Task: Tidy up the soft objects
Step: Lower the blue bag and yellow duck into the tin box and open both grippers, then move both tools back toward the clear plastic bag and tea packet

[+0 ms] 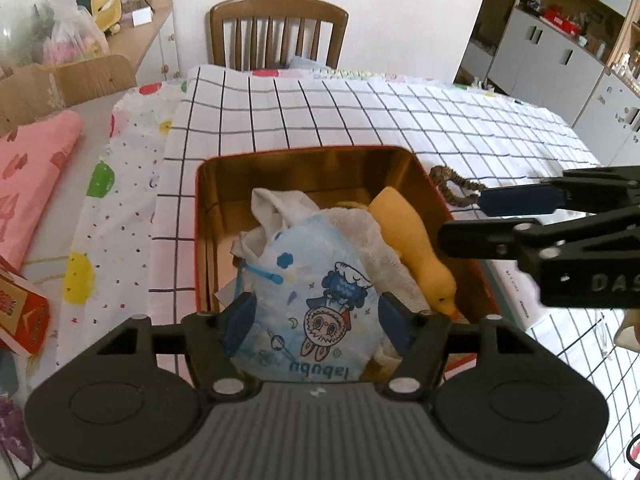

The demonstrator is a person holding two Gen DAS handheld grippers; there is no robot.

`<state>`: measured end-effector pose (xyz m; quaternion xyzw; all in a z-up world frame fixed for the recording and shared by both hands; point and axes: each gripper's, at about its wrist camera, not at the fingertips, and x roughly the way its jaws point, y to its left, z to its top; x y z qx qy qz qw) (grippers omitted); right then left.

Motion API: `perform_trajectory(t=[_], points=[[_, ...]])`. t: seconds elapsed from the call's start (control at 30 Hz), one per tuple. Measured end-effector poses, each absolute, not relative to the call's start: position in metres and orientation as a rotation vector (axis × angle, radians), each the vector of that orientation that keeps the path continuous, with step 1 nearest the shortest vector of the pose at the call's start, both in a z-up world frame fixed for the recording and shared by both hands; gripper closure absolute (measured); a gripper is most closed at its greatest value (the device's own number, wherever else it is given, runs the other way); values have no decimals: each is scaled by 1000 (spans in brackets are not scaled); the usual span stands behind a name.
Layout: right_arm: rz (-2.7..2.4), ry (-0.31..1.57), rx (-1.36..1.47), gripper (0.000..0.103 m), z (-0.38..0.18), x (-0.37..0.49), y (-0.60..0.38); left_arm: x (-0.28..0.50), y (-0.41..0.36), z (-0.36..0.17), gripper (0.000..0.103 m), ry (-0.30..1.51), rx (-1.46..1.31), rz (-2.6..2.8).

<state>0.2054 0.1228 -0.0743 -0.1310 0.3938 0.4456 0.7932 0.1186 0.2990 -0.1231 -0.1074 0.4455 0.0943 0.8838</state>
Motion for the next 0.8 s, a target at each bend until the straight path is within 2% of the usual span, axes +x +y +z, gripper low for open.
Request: perform_trajectory(t=[0.5,0.63,0.8], points=[[907,764,-123,44,-23,178,41,97,255,-69,35,789,-222,105],[877,739,-87,43,-13,170,17,97,233,-56,29,755,-208,57],[839,703,-51,38,-3,162,-18,99,206,-45,29,728,-187,1]])
